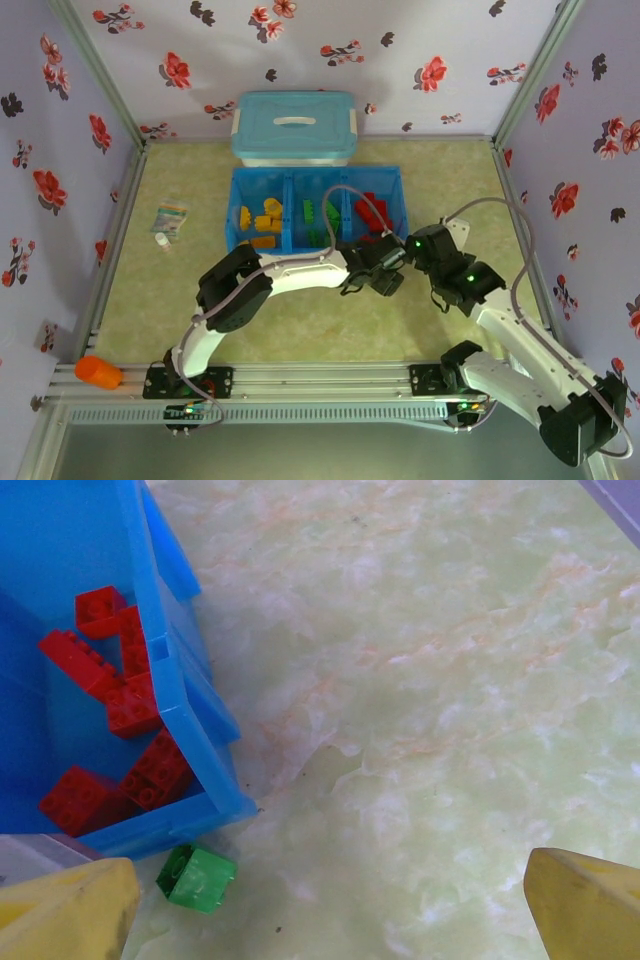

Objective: Sort the legos into containers by color
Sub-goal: Pick up the lego from the center of the table.

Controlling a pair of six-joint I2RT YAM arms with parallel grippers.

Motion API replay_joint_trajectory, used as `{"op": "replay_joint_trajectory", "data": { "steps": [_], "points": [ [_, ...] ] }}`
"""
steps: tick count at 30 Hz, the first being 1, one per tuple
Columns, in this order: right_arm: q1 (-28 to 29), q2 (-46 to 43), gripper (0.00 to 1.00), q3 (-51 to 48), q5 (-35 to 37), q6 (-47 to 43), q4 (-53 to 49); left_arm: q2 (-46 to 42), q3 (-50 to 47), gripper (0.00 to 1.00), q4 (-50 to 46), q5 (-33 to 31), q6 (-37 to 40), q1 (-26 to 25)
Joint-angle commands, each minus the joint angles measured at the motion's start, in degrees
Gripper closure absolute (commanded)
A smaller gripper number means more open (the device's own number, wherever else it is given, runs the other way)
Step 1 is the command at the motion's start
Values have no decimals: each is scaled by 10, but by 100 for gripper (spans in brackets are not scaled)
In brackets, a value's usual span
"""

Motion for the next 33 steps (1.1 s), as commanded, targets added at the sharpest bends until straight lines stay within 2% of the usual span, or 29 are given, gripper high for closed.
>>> {"op": "replay_joint_trajectory", "data": {
  "steps": [1,19,28,33],
  "points": [
    [-3,-27,1,-6,21,19,-12,27,32,27,-20,7,15,3],
    [-9,-155,1,-15,106,44,-75,99,94,35,-38,5,15,9],
    [-10,-171,1,-16,111,49,-84,72,72,59,-39,-16,11,9],
    [-10,-175,0,-15,113,49,-87,-9,4,66,-7,-26,-1,11]
  ]
}}
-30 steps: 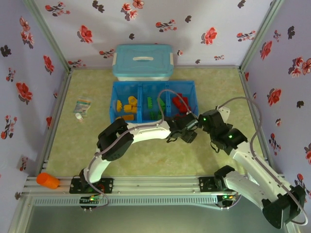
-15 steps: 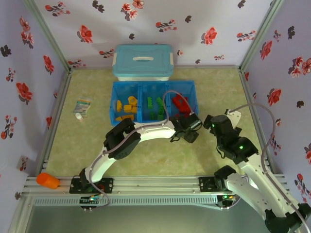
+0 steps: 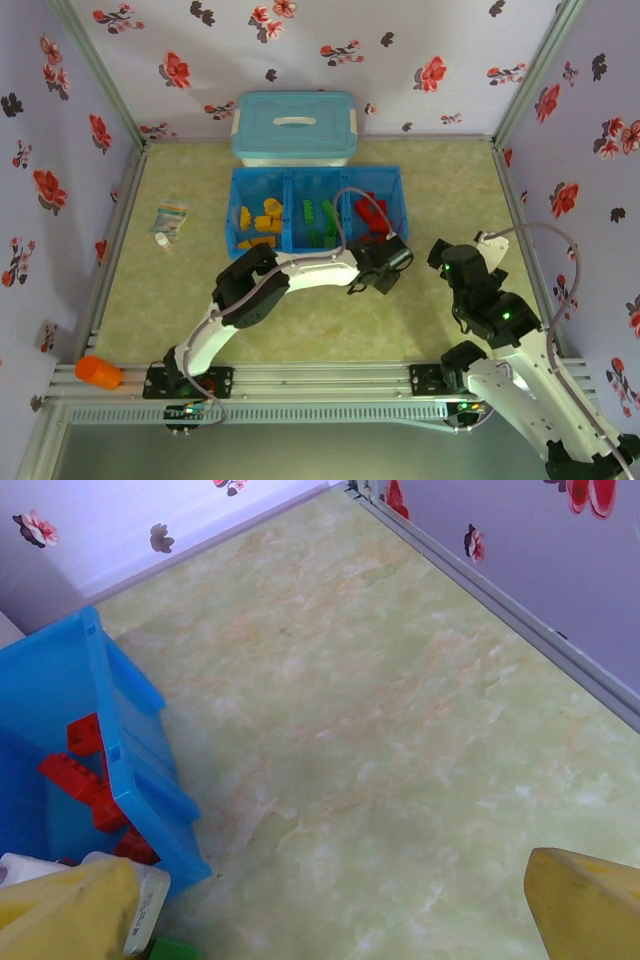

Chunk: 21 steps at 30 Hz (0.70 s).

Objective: Sort the legos into containers by color
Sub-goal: Pick up the lego from the center of the table, then place the lego in the container.

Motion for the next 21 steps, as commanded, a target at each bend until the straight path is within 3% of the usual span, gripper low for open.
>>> {"op": "replay_joint_trajectory", "data": {
  "steps": [1,7,12,21],
  "points": [
    [-4,-10,1,-7,24,12,-14,-80,-43,66,9,-18,-12,5],
    [-5,-11,1,-14,-1,-2,3,-223,-140,67,36,-24,-33,37],
    [-5,31,1,-15,-54,-15,25,-312,-188,66,49,-25,-38,102],
    [-5,61,1,-19,-119,-19,52,-312,-202,66,65,-1,-46,195]
  ]
}}
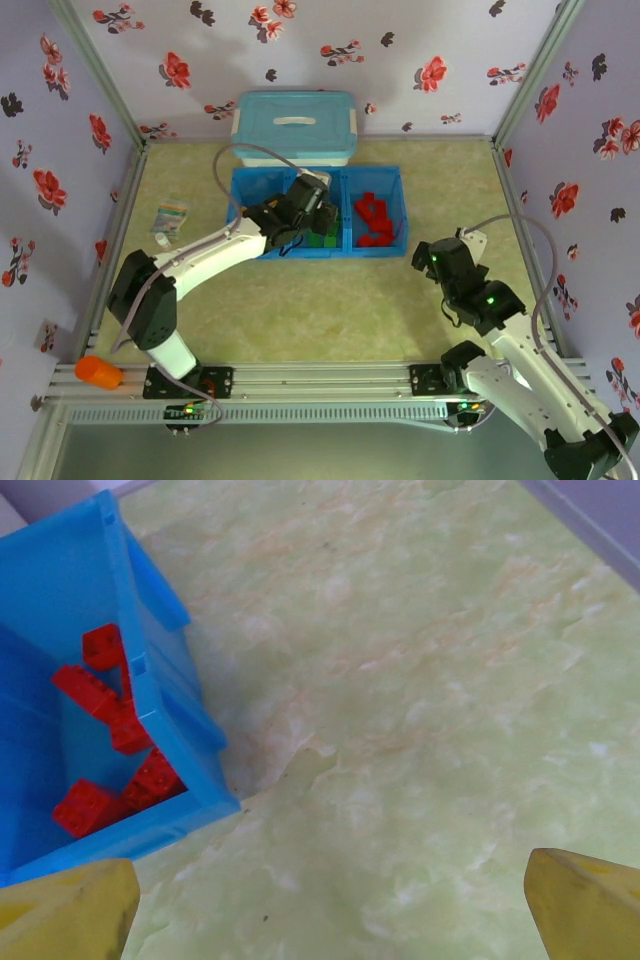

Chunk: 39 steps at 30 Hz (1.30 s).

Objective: Sort the legos into containers by color
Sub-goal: Place the lego in the container.

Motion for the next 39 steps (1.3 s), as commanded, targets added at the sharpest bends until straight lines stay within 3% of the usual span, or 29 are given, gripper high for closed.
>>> {"op": "replay_joint_trajectory", "data": {
  "steps": [1,5,8,10,16,24,31,39],
  "points": [
    [-2,-4,1,-7,-29,-7,18,23,0,66,10,11,-8,13],
    [-2,-5,1,-7,-42,-7,16,54,27,61,10,15,1,30],
    [-2,-7,1,-3,-44,-8,10,76,67,28,-16,16,8,40],
    [-2,-8,1,1,-43,-9,6,74,83,21,-25,13,16,40],
    [-2,-11,1,2,-37,-16,3,14,50,19,1,1,24,39],
    [-2,-3,1,3,-36,-40,25,-101,-68,17,44,-57,48,38],
    [-2,5,1,19,-17,-82,48,-194,-157,14,58,-136,75,41],
    [-2,-14,1,8,88,-196,101,-320,-281,10,93,-278,96,65]
  ]
}}
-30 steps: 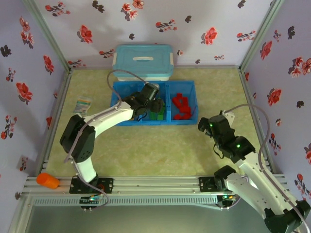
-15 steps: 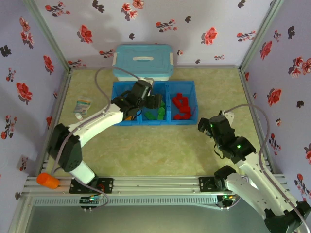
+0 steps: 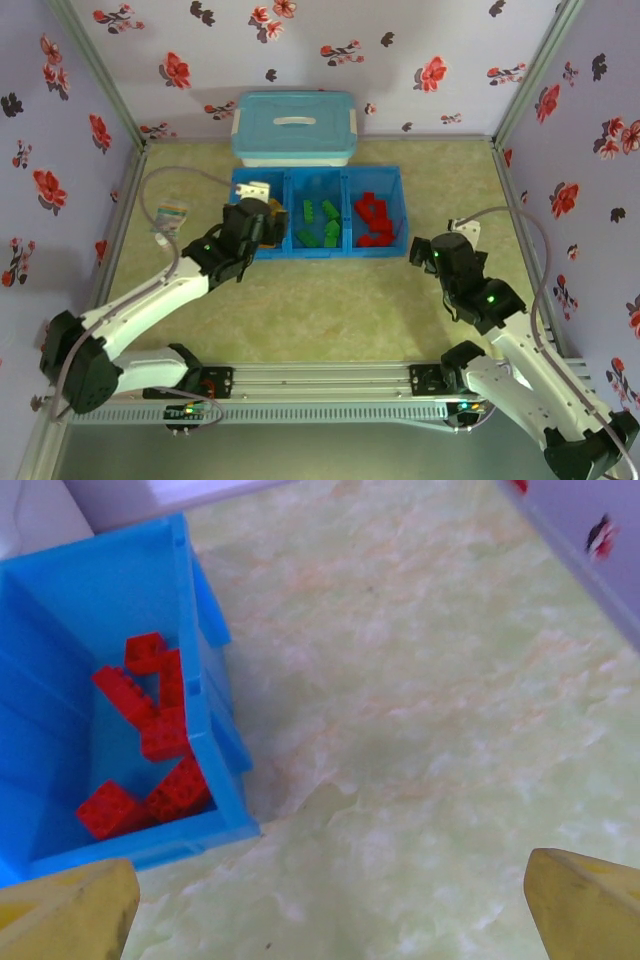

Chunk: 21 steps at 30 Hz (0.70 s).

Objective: Sort the legos into containers by color
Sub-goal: Place the lego in the container, then reset both arms

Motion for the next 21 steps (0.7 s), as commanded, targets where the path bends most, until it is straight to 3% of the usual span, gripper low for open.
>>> {"op": "replay_joint_trajectory", "data": {
  "steps": [1,5,12,21],
  "points": [
    [-2,-23,1,-11,81,-78,53,-67,-63,10,44,-107,26,20],
    [-2,-45,1,-58,136,-102,102,-155,-166,3,116,-193,82,40],
    [-2,-62,2,-155,170,-106,174,-265,-304,0,223,-263,185,60],
    [-2,-134,1,-215,213,-138,178,-241,-379,0,277,-313,173,65]
  ]
}}
